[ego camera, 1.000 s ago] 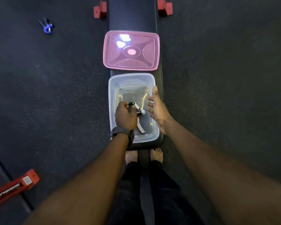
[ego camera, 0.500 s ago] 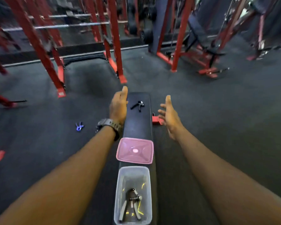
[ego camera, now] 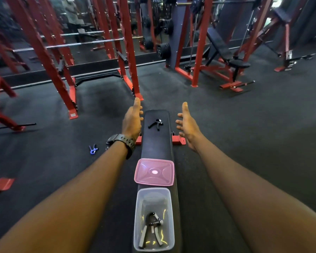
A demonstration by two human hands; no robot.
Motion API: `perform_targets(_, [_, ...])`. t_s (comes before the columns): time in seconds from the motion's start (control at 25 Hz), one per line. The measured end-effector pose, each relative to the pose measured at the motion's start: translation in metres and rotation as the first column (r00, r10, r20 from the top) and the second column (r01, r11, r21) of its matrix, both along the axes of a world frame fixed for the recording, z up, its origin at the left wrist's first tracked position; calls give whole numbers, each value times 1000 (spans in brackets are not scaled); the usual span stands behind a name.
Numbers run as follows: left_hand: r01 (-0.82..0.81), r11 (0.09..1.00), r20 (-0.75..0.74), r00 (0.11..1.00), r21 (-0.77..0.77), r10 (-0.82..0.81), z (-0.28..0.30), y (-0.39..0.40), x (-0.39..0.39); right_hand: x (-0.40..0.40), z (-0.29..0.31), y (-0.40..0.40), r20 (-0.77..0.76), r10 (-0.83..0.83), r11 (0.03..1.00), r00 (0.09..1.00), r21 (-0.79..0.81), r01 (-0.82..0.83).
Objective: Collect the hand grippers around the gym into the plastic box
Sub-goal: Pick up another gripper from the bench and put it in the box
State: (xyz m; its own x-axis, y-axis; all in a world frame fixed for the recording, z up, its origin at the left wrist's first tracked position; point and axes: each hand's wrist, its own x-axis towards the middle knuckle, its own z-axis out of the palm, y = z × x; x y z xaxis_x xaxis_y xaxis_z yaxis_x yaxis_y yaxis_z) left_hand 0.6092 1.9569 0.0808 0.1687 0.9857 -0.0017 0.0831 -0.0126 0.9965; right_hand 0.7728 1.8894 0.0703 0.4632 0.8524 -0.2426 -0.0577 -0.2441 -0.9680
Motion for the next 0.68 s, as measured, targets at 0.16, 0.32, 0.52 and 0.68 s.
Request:
perform_targets(0.16, [28,1000,7,1000,-13,-28,-5,16,-21,-19,-9,14,12,-15,1000,1000,-17,15])
perform_targets(0.32, [74,997,-34,997,-2,-74,-19,54,-58,-55,-25,47,29,-65,995,997,-73,67])
perform_targets(0.52, [156,987,-59,986,-35,-158,-33,123,-128,-122,-42,108,-6,-184,977,983,-113,182])
perform_targets(0.68, [183,983,-69,980,-19,-184,-25,178,-160,-157,-40,154,0,-181,974,983,-136,180])
